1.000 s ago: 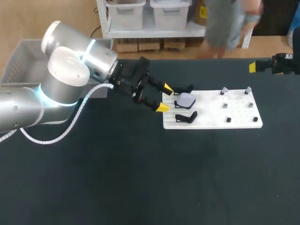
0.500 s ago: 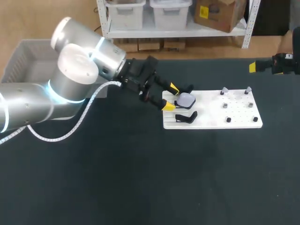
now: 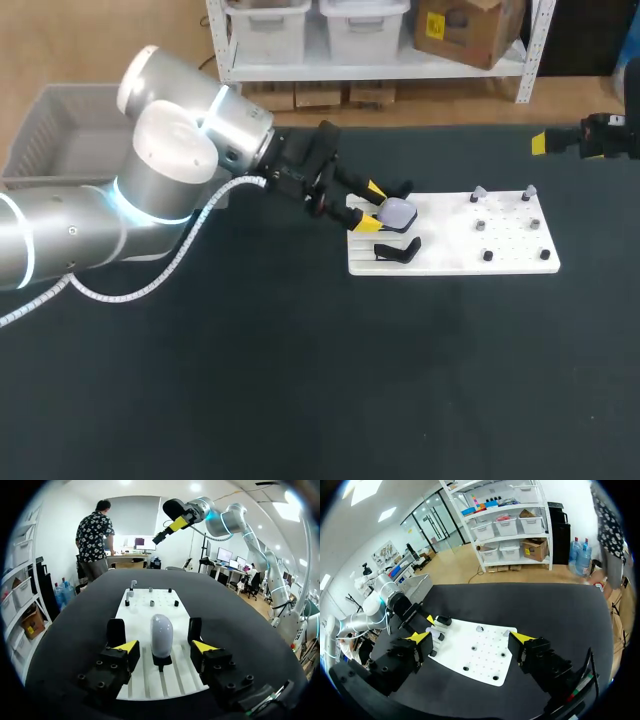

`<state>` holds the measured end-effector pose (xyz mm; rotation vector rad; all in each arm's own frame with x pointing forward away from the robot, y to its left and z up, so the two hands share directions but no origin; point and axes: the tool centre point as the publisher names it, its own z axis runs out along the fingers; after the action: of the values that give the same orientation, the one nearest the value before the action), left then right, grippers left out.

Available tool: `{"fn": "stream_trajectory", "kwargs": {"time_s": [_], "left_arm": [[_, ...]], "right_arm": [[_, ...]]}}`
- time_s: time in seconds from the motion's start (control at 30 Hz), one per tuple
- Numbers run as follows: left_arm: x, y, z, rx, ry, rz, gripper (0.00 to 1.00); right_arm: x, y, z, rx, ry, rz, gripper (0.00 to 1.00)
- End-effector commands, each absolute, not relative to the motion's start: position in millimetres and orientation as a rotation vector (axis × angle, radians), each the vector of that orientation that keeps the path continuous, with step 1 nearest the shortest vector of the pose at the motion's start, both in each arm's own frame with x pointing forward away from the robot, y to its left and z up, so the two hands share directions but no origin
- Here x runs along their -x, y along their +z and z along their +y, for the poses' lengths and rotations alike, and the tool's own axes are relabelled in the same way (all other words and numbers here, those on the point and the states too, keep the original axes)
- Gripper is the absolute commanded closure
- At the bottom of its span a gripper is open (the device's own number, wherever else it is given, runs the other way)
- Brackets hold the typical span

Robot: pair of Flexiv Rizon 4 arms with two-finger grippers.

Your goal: Pick up each earbud case from the left stands, insert the matching earbuds, close the lid, and place the case in the box.

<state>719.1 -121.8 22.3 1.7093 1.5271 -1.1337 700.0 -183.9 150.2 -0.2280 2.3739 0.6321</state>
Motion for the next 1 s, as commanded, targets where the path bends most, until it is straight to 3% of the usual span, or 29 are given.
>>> {"fn": "stream_trajectory", "kwargs": {"time_s": [0.03, 0.27, 0.47, 1.0], "left_arm": [[-716.4, 18.7, -123.9, -1.698, -1.129, 1.526, 0.34], [-715.1, 16.9, -124.8, -1.686, -1.127, 1.53, 0.39], [-714.2, 17.8, -127.1, -1.68, -1.123, 1.53, 0.5], [-713.2, 15.9, -131.8, -1.674, -1.15, 1.526, 0.5]], "right_arm": [[-700.2, 149.9, -184.8, 0.231, 0.637, 2.373, 0.0], [-700.2, 149.9, -184.8, 0.231, 0.637, 2.373, 0.0], [-700.2, 149.9, -184.8, 0.231, 0.637, 2.373, 0.0], [-700.2, 149.9, -184.8, 0.231, 0.637, 2.373, 0.0]]}}
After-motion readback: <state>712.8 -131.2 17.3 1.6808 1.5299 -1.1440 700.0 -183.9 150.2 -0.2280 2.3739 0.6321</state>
